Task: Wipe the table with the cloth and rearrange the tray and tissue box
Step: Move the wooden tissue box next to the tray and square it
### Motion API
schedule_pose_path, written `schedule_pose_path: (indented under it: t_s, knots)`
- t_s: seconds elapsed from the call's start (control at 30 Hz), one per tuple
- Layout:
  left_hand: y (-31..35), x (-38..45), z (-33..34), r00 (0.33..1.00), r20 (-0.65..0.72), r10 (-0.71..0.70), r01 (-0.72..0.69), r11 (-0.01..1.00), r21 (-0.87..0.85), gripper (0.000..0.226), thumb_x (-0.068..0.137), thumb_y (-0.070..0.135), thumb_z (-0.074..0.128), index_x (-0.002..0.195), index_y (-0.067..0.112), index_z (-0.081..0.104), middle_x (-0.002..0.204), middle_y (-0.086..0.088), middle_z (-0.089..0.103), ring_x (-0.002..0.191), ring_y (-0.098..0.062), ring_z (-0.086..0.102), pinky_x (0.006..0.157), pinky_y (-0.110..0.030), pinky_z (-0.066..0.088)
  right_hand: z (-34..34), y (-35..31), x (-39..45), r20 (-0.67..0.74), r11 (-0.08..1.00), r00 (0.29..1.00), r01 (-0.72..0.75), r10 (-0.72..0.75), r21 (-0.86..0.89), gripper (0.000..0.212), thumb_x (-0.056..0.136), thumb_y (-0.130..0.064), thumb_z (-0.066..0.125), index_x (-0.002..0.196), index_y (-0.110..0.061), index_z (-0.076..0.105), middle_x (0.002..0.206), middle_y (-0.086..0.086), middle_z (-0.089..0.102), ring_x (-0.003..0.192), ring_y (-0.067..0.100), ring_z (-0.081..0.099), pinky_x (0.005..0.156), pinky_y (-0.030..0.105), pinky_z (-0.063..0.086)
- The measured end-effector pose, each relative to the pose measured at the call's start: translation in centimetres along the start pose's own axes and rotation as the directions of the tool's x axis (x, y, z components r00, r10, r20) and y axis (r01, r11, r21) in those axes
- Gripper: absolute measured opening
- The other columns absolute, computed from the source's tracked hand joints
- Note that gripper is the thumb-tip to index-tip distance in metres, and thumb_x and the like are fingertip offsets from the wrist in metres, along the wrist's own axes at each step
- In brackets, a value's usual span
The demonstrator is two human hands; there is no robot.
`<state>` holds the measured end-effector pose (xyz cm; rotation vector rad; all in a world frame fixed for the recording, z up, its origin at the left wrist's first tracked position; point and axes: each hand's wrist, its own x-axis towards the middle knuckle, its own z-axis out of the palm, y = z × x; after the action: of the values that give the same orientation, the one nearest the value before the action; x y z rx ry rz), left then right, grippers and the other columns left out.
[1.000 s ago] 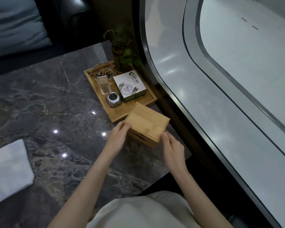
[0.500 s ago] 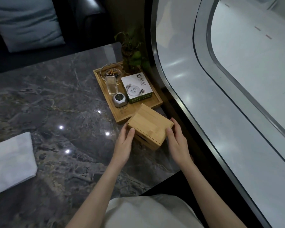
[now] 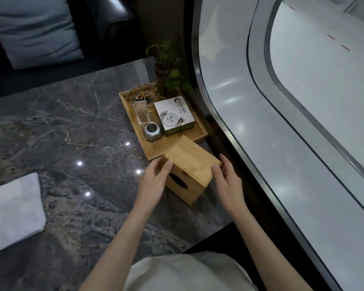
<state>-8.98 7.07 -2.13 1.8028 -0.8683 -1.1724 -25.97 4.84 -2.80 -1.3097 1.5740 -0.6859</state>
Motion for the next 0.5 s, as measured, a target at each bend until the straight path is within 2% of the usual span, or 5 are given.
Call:
schedule_pose_path:
  t_s: [0.1,0.27,0.4,0.47,0.5]
  knots:
    - [1.2,-0.1,0.0,0.997,-0.072,0.018,-0.010,0.994,0.107,0.041,0.087,0.040,0.054,0.120,0.017,0.059,0.097,0.016,0.056,0.101,-0.005,0.050,0.083,-0.019,0.037,0.1,0.1,0.1,0.003,0.999,1.000,-0.024,0.024,0.046,0.047,0.098,-0.032,0.036,0.142,-0.020,0.030,0.126,-0.007,0.046,0.110,0.001,0.037,0.088,0.014,0.032]
    - [1.7,0.2,-0.1,0.991,-0.121,0.050,0.002,0.919,0.395,0.046,0.082,0.053,0.054,0.109,0.018,0.067,0.103,-0.002,0.070,0.098,-0.017,0.059,0.083,-0.030,0.044,0.0,0.3,0.7,0.047,0.981,0.993,-0.112,0.105,0.161,0.050,0.096,-0.039,0.036,0.144,-0.023,0.028,0.141,-0.001,0.041,0.115,0.004,0.036,0.095,0.021,0.028]
    - [1.9,0.5,0.4,0.991,-0.125,0.041,0.029,0.860,0.510,0.053,0.081,0.060,0.048,0.114,0.022,0.065,0.106,-0.003,0.070,0.103,-0.022,0.061,0.088,-0.039,0.050,0.0,1.0,1.5,0.098,0.959,0.980,-0.189,0.172,0.210,0.057,0.093,-0.050,0.032,0.145,-0.027,0.025,0.138,-0.006,0.040,0.134,0.016,0.032,0.109,0.029,0.024]
    - [2.0,0.7,0.7,0.990,-0.118,0.081,-0.011,0.864,0.504,0.051,0.084,0.055,0.049,0.118,0.019,0.062,0.110,-0.002,0.070,0.104,-0.020,0.061,0.090,-0.035,0.049,0.1,1.2,1.7,0.111,0.951,0.978,-0.200,0.178,0.235,0.059,0.092,-0.053,0.030,0.145,-0.028,0.023,0.132,-0.009,0.040,0.134,0.014,0.031,0.112,0.031,0.022]
    - [2.1,0.7,0.8,0.989,-0.108,0.102,-0.038,0.878,0.478,0.048,0.085,0.050,0.050,0.118,0.017,0.062,0.106,0.000,0.070,0.099,-0.015,0.062,0.086,-0.026,0.048,0.2,1.3,1.8,0.112,0.948,0.978,-0.201,0.178,0.245,0.061,0.092,-0.053,0.030,0.145,-0.027,0.021,0.135,-0.008,0.038,0.133,0.012,0.029,0.111,0.029,0.021]
